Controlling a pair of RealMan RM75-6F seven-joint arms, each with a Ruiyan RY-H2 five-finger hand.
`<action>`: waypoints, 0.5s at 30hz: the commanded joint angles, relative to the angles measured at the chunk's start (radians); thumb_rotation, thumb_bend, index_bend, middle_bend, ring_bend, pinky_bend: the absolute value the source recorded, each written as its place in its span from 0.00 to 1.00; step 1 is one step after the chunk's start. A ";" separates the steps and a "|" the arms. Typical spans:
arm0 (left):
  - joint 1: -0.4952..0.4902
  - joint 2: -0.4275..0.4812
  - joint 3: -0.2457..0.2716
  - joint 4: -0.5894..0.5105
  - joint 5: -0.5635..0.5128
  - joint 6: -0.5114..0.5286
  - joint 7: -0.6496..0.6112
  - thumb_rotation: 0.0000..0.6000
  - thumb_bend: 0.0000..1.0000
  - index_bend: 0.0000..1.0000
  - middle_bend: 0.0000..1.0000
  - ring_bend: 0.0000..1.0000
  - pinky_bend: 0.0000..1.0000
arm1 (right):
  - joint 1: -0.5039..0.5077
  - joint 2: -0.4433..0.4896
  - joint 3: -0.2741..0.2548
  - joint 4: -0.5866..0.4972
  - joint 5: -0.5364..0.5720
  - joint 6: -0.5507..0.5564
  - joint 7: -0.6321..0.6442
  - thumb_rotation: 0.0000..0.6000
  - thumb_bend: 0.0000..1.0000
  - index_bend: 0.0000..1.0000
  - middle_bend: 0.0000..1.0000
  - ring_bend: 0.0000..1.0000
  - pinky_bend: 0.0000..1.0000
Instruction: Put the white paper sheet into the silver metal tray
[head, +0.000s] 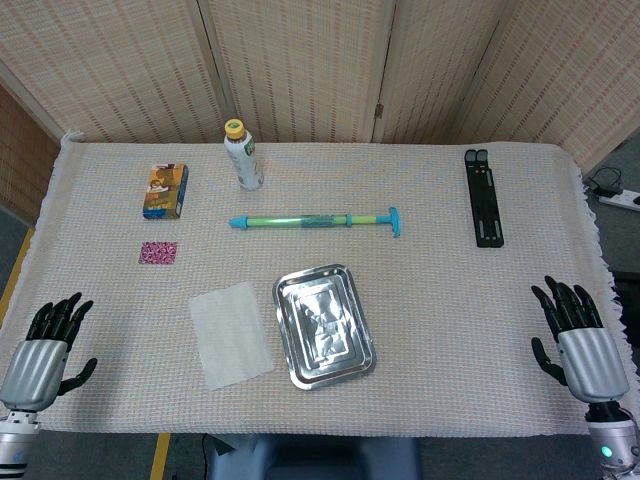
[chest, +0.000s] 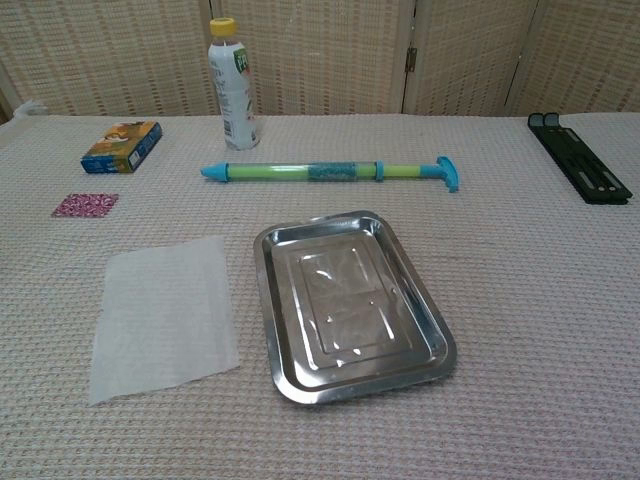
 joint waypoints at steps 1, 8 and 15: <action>-0.032 -0.035 0.022 0.070 0.091 0.005 -0.083 1.00 0.36 0.15 0.51 0.39 0.56 | -0.002 0.000 0.005 0.002 0.001 0.008 0.004 1.00 0.51 0.00 0.00 0.00 0.00; -0.110 -0.128 0.048 0.315 0.266 0.049 -0.191 1.00 0.28 0.37 1.00 0.95 0.97 | 0.016 -0.016 0.005 0.012 0.015 -0.035 -0.008 1.00 0.51 0.00 0.00 0.00 0.00; -0.192 -0.236 0.082 0.571 0.363 0.067 -0.315 1.00 0.23 0.44 1.00 1.00 1.00 | 0.024 -0.030 0.012 0.024 0.023 -0.043 -0.015 1.00 0.51 0.00 0.00 0.00 0.00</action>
